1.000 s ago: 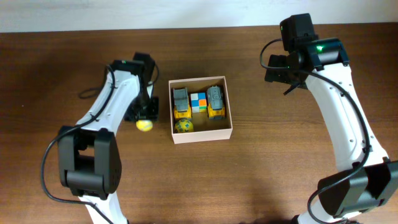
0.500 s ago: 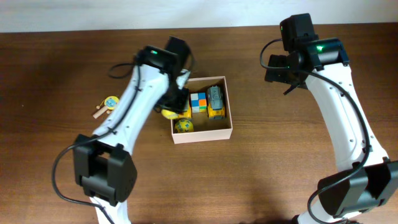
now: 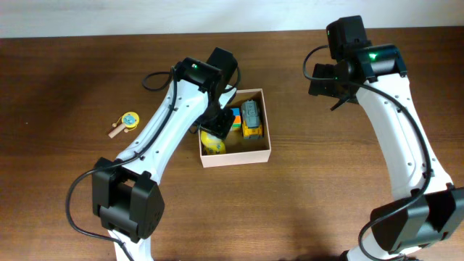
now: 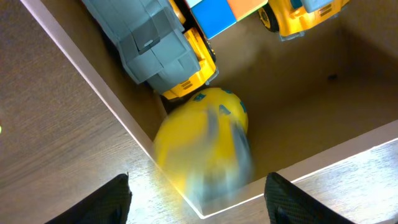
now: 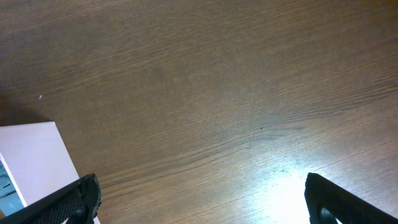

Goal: Pack container
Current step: 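Carry the face ball into the pink box beside the lettered ball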

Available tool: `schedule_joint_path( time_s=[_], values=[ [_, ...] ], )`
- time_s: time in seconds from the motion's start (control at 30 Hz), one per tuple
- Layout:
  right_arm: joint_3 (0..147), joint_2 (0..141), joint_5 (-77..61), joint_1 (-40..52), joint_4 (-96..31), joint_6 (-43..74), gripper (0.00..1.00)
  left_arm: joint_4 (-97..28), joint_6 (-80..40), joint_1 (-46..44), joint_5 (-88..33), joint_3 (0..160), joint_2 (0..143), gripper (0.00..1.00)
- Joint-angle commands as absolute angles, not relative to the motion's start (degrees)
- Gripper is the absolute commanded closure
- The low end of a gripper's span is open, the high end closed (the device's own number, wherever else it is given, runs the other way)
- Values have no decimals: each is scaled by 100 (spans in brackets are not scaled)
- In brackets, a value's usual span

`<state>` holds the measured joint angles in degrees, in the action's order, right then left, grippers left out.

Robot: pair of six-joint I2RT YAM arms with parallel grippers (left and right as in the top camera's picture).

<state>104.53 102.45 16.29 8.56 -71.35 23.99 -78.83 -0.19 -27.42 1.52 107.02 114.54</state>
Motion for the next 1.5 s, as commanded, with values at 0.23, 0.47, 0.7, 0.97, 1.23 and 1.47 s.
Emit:
schedule_joint_path(
  time_s=[0.23,0.47,0.7,0.97,1.23,1.47],
  values=[
    [10440,10274,1702,827,-7133,2427,1,-7822,30,-2689,174,10794,11312,26],
    [10440,10274,1699,827,-7133,2427,1,-7784,23,-2571,169,10794,11312,27],
    [10440,10274,1702,827,-7133,2427,1,-7500,25,-2578,126,10737,11319,27],
    [10440,10274,1702,827,-7133,2427,1,-6943,3,-2578,-27,10213,11358,27],
    [10440,10274,1702,827,-7133,2427,1,-6888,3,-2578,-115,9902,11358,28],
    [10440,10274,1702,827,-7133,2427,1,-6689,3,-2626,-478,9902,11358,27]
  ],
)
